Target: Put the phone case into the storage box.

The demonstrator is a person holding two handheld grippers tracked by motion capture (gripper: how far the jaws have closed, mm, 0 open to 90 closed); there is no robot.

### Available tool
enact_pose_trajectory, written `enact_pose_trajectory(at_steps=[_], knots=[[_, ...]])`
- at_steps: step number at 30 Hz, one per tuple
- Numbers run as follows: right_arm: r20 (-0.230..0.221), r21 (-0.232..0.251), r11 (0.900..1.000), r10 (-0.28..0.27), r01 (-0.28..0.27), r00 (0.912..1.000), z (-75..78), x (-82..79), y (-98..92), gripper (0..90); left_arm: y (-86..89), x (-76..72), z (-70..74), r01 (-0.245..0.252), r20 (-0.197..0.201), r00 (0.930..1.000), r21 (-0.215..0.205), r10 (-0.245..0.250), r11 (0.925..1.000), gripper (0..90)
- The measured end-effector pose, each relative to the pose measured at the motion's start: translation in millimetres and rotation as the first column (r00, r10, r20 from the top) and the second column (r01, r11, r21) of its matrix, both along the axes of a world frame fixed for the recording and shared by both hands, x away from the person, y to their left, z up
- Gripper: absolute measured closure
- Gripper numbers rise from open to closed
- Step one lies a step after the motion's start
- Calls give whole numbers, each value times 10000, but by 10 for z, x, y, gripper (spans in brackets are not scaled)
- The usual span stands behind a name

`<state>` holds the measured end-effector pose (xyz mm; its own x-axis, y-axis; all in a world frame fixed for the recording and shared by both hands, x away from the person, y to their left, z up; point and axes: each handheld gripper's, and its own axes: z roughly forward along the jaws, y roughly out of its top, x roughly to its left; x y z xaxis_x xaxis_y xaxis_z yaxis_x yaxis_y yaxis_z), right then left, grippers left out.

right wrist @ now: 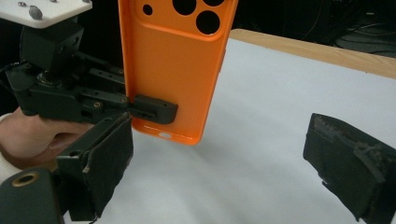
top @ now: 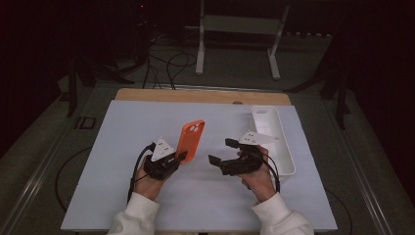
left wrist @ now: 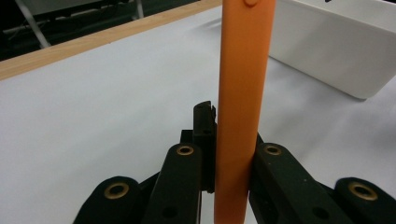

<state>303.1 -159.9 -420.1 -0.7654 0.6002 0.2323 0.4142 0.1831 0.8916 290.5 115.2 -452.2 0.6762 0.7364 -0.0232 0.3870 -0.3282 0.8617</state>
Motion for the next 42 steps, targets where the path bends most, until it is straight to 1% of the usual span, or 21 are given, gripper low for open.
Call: enact_pose_trajectory(at_steps=[8, 18, 21, 26, 31, 35, 42], knots=[[-107, 92, 9998, -159, 160, 9998, 35, 18, 36, 82, -33, -11, -14, -107, 150, 9998, 169, 104, 9998, 855], [39, 212, 9996, -198, 197, 9998, 95, 31, 117, 82, -56, -24, -22, -209, 294, 9994, 278, 201, 9994, 855], [79, 236, 9996, -187, 185, 9998, 109, 33, 145, 82, -60, -27, -25, -203, 324, 9993, 366, 191, 9991, 855], [171, 337, 9991, -271, 265, 9995, 136, 38, 174, 82, -69, -32, -31, -215, 386, 9991, 389, 200, 9990, 855], [165, 500, 9977, -466, 457, 9988, 151, 34, 192, 82, -78, -40, -37, -261, 428, 9988, 435, 242, 9987, 855], [261, 599, 9965, -593, 576, 9979, 165, 31, 205, 82, -88, -40, -47, -223, 378, 9991, 444, 206, 9988, 855], [256, 744, 9949, -701, 681, 9972, 193, 33, 233, 82, -101, -45, -55, -255, 387, 9990, 412, 239, 9988, 855]])
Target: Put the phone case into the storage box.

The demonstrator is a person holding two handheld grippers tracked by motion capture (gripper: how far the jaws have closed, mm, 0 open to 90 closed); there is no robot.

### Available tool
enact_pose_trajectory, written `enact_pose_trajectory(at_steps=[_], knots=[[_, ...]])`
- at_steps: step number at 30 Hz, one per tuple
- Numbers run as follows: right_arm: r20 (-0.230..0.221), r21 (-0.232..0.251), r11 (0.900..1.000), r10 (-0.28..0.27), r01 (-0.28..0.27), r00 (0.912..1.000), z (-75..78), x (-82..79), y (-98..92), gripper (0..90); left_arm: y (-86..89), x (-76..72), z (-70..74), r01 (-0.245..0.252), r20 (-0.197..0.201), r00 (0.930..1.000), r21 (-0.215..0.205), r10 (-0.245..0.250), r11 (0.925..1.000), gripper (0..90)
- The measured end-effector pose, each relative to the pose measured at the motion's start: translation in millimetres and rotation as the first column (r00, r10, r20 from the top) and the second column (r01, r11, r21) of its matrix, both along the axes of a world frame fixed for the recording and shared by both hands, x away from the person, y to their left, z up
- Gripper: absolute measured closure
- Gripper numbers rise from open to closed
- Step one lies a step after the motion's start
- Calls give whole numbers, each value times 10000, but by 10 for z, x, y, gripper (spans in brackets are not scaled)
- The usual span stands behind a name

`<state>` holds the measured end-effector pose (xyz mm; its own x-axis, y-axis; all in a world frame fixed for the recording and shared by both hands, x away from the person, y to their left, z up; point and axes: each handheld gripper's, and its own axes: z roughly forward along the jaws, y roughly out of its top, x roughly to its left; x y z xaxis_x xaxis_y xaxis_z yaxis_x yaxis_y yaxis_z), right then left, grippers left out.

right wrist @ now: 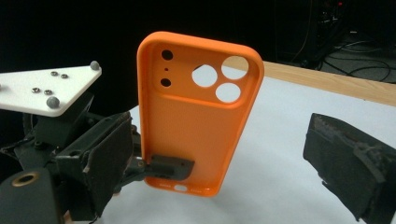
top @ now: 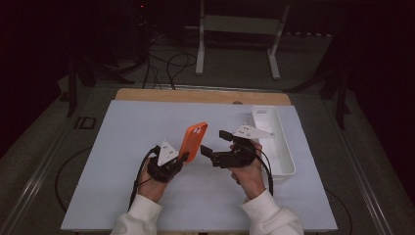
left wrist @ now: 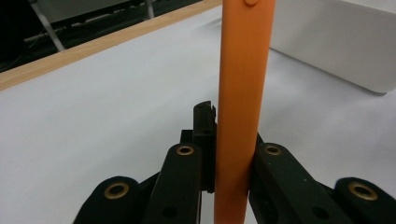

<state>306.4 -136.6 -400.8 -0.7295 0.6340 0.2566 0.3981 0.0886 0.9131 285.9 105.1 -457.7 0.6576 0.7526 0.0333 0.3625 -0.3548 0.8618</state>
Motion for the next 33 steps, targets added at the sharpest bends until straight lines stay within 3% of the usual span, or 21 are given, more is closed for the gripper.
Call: enact_pose_trajectory(at_steps=[33], knots=[[-399, 472, 9983, -309, 327, 9987, 15, 93, 191, 83, -107, -64, -29, 84, 205, 9997, 300, -90, 9995, 855]])
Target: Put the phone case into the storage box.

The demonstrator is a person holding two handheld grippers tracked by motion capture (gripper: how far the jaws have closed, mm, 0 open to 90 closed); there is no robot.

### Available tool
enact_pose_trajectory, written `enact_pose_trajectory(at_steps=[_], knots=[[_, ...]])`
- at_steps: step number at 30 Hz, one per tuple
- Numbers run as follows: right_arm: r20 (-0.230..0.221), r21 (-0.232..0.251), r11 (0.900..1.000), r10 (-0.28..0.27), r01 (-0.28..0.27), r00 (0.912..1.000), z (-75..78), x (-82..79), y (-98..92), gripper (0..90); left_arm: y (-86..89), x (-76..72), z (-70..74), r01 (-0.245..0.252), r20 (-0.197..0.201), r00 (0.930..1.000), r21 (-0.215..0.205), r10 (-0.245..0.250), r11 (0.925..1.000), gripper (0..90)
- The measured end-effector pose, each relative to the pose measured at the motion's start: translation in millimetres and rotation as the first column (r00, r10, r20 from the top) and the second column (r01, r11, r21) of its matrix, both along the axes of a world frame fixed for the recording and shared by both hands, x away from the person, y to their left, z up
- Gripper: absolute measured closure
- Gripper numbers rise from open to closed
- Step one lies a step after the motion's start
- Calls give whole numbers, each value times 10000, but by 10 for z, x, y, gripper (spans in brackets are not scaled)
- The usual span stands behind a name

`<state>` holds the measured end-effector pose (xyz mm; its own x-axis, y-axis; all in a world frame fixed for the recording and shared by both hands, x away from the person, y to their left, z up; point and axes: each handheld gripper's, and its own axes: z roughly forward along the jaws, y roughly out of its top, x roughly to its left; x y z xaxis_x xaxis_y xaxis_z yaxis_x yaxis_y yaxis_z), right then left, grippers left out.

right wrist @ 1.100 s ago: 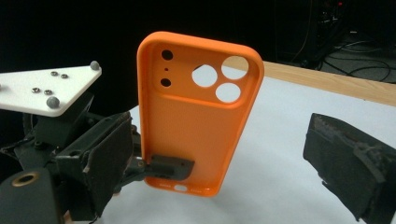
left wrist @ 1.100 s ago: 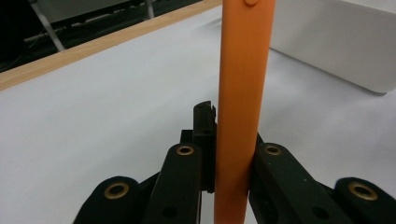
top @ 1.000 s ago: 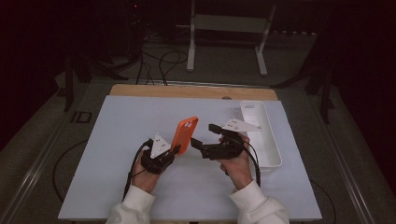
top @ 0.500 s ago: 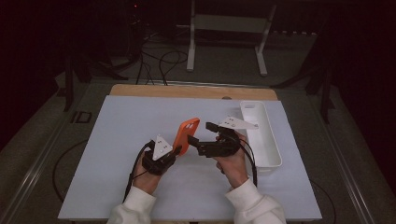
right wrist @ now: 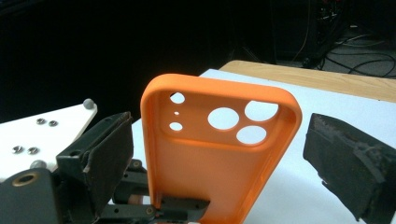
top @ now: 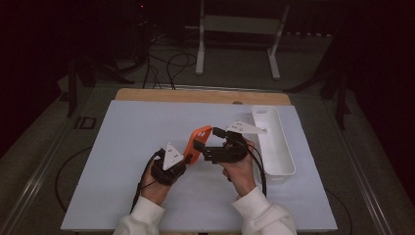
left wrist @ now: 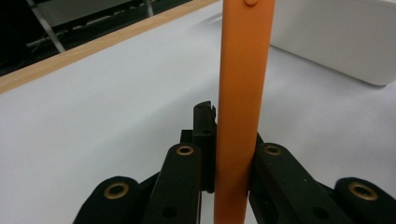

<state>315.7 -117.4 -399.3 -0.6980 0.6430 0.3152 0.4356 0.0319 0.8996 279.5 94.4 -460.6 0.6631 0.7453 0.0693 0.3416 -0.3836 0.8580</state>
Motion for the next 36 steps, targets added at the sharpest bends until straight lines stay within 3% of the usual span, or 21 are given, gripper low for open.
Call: enact_pose_trajectory(at_steps=[9, 13, 16, 22, 29, 36], knots=[[-227, 185, 9995, -249, 253, 9994, -19, 25, 49, 100, -66, -27, -16, 33, 73, 10000, 218, -34, 9998, 855], [-154, -95, 9986, -513, 512, 9986, -15, 13, 79, 135, -99, -42, -33, 42, 42, 10000, 301, -43, 9995, 854], [-223, 1, 9981, -610, 610, 9979, -15, 14, 81, 142, -110, -49, -39, 109, -7, 9999, 297, -108, 9995, 851], [-283, -40, 9972, -749, 748, 9968, -26, 5, 103, 152, -135, -55, -64, 237, -190, 9995, 168, -234, 9996, 846], [74, -385, 9957, -835, 838, 9965, -15, -36, 146, 161, -155, -62, -77, 357, -270, 9990, 184, -352, 9992, 838], [43, -144, 9951, -981, 982, 9952, -26, -48, 133, 159, -157, -66, -65, 387, -396, 9985, -84, -390, 9992, 842]])
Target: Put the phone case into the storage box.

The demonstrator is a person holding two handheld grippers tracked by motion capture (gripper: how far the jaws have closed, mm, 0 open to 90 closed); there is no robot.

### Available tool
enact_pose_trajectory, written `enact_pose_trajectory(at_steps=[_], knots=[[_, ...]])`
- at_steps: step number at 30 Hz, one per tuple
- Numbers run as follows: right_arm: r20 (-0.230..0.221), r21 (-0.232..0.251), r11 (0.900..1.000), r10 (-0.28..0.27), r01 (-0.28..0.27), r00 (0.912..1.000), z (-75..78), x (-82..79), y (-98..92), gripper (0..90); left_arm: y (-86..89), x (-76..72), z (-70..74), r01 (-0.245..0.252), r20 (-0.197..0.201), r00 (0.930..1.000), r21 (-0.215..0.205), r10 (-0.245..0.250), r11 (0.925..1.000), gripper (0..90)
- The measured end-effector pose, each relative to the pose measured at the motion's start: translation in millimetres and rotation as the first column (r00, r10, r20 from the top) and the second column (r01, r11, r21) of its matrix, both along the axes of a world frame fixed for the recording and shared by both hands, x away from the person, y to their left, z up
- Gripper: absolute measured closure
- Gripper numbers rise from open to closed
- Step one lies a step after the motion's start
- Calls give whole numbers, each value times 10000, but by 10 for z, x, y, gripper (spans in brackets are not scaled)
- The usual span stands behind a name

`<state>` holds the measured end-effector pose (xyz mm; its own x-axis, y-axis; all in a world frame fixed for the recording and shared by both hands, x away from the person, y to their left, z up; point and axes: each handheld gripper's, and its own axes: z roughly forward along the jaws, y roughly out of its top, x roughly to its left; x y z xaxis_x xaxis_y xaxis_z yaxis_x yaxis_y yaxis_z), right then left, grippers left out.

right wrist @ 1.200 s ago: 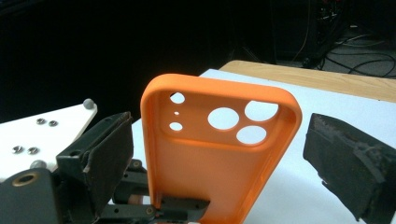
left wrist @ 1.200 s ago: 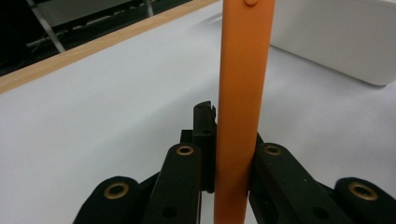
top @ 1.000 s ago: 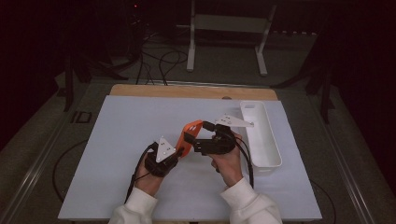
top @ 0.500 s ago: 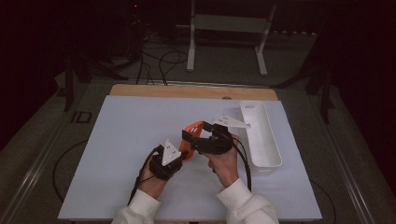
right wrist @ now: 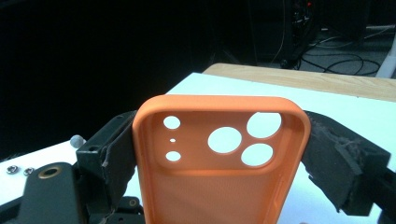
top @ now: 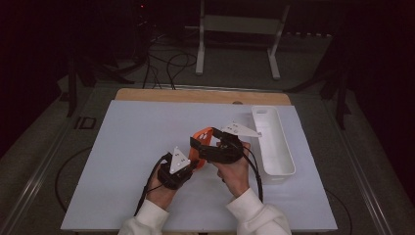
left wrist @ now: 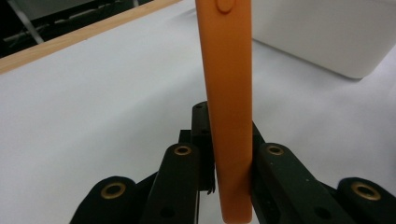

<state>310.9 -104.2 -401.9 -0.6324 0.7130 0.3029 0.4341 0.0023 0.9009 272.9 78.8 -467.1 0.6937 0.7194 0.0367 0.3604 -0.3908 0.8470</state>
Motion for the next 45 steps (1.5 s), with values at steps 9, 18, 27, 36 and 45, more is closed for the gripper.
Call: enact_pose_trajectory(at_steps=[9, 18, 27, 36, 45], knots=[[67, 169, 9997, -205, 204, 9998, -51, -10, -17, 156, -32, 2, -11, 42, -192, 9998, -123, -45, 9999, 842], [131, 82, 9997, -239, 238, 9996, -45, -18, -13, 160, -34, 4, -10, 94, -335, 9994, -227, -102, 9997, 840], [187, -72, 9998, -181, 182, 9997, -29, -27, -3, 168, -26, 10, -13, 234, -325, 9992, -193, -240, 9995, 833], [238, -124, 9997, -194, 197, 9995, -33, -29, 15, 169, 1, 13, -2, 322, -295, 9990, -180, -328, 9993, 702], [273, -177, 9995, -271, 276, 9993, -28, -32, 12, 168, 36, 35, 11, 405, -519, 9977, -673, -440, 9969, 418]])
